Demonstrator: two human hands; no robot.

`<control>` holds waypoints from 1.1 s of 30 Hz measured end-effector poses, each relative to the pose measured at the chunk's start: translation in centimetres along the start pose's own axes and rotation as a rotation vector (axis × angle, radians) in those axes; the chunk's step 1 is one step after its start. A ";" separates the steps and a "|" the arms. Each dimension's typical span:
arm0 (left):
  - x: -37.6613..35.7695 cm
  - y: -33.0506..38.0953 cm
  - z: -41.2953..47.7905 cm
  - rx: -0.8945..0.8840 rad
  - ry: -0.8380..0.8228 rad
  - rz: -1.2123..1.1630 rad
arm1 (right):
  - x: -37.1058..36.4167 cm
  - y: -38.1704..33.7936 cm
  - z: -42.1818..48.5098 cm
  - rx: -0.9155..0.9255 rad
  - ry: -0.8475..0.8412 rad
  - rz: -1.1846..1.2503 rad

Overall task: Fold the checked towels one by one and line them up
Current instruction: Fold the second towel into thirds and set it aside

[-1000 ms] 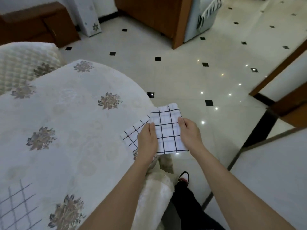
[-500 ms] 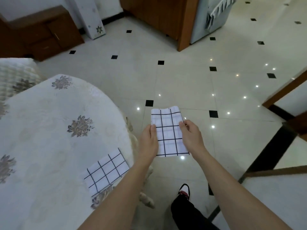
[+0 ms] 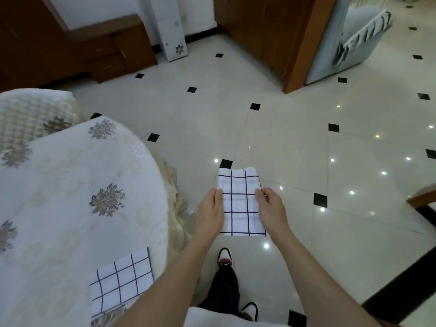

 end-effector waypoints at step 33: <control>26.2 -14.7 15.7 0.582 1.003 -0.350 | -45.9 -19.1 15.3 0.455 -1.055 -0.471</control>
Point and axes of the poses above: each hand's wrist, its own z-axis towards the middle knuckle, its own x-axis out of the back of the hand, y = z × x, the point moved 8 cm from there along z, towards the middle knuckle, and after that the axes turned 4 degrees about x, right-handed, at the moved point
